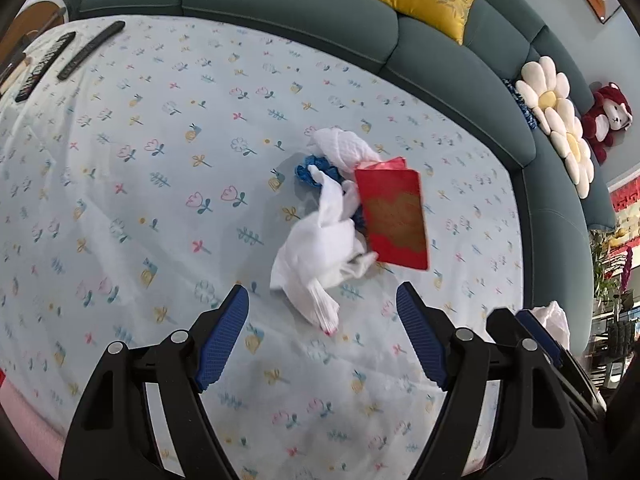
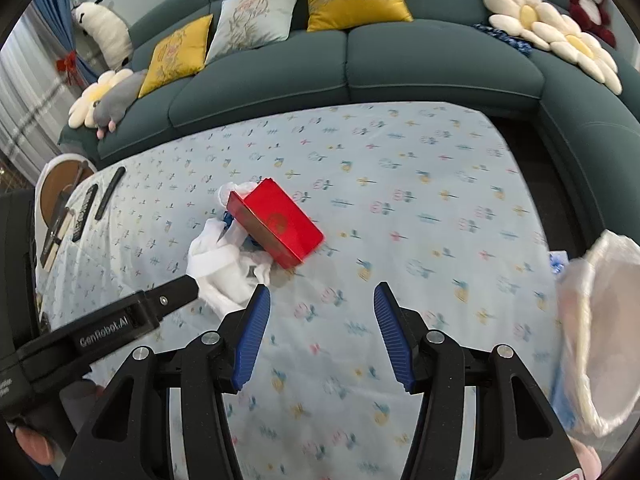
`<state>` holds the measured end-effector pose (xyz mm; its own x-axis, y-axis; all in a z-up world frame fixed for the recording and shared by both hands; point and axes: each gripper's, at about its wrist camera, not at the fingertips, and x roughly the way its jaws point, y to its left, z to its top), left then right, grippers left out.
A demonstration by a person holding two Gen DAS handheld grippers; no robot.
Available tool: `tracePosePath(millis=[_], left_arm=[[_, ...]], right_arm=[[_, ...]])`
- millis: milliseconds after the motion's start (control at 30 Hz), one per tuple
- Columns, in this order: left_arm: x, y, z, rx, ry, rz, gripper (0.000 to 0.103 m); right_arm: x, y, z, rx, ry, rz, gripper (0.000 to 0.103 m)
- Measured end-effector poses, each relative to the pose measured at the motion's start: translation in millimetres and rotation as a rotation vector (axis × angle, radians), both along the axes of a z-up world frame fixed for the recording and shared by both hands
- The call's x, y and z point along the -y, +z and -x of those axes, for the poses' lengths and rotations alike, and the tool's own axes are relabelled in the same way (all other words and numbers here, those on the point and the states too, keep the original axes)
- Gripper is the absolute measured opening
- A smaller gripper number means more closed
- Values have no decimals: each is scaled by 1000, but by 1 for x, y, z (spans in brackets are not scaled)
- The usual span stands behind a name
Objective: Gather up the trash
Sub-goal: 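Grasp the white tissue with the left tool while the right tool grasps the red packet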
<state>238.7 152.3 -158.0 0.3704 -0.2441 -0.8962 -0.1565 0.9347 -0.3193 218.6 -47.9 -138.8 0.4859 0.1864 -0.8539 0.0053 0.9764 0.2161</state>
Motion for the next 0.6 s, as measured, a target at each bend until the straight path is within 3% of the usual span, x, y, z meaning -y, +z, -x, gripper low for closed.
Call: tracePosePath(millis=[133,333,433,500,600], left_arm=[[-4,-14,-14,-31,1,17,67],[-14,-35,-28,-72,1,77,52],[-15,-40,-30,-81,-16,87,39],[-17,-43,-30,-88,-23,96,31],[-18,-45,-28,-92,-38,103,20]], right_arm=[[-11,-16,-25,-30,6,-11,53],[-24,-40,-49,-68,36,-2,53],[-30,-50,-57,-85,48,-8,52],[-34,-53,-60,-91,64,-14,46],[-44,-58,-63,-107,96,-14,27]])
